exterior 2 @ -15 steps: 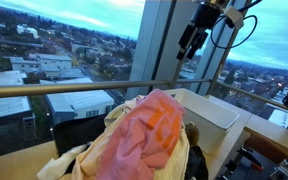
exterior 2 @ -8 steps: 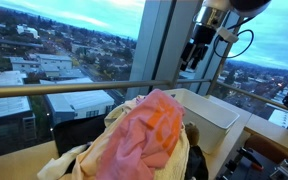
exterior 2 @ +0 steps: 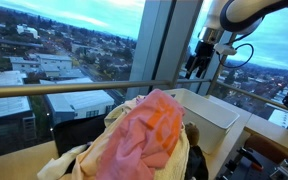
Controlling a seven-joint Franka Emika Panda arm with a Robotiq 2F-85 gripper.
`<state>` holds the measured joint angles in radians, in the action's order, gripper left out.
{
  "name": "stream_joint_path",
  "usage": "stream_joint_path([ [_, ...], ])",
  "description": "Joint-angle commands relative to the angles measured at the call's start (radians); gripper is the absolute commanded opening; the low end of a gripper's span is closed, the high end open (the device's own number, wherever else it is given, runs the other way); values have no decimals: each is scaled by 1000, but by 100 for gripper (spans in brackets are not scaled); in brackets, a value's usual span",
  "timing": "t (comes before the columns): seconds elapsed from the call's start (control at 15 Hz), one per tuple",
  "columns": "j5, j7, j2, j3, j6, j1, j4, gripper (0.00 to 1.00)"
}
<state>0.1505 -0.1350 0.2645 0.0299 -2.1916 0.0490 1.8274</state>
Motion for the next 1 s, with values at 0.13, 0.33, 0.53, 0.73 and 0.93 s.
stream_joint_path([
  [0.13, -89, 66, -12, -28, -16, -58, 15, 100],
  [0.33, -154, 107, -41, -29, -2, -87, 30, 100],
  [0.53, -223, 167, -78, -31, 34, -115, 17, 100],
  [0.73, -201, 145, -56, -38, 21, -106, 0, 100],
  [0.93, -201, 144, -48, -38, 19, -103, 3, 100],
])
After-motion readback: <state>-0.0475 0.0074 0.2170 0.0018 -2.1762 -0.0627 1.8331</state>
